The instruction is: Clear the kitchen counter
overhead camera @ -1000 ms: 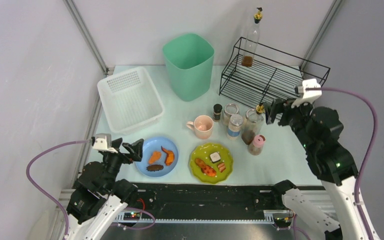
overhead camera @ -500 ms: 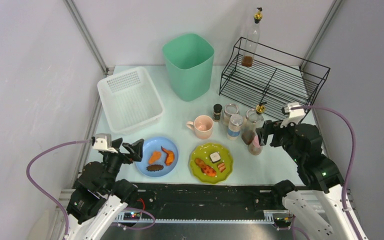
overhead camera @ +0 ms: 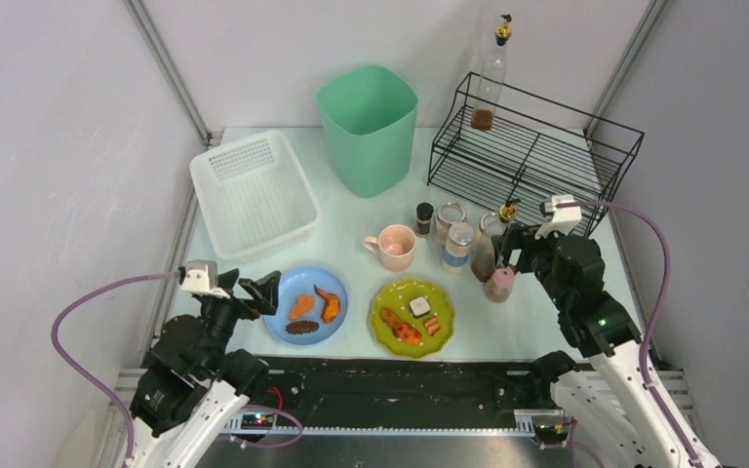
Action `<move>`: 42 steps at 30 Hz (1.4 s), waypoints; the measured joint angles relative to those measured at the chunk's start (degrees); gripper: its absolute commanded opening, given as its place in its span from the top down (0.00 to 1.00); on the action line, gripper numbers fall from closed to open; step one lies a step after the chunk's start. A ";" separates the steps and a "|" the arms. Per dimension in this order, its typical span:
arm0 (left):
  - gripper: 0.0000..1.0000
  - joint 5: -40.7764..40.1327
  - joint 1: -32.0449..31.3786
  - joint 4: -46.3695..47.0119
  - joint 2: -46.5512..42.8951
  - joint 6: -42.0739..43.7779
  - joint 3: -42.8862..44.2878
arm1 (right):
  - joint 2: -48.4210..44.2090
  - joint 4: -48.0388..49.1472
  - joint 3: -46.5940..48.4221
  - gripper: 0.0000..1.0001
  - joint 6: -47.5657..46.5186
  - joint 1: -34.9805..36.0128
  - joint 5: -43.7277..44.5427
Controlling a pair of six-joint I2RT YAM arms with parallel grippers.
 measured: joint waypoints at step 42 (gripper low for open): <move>0.02 -0.07 0.00 0.00 0.00 -0.02 0.00 | 10.93 21.49 -5.38 0.87 -0.72 3.06 9.68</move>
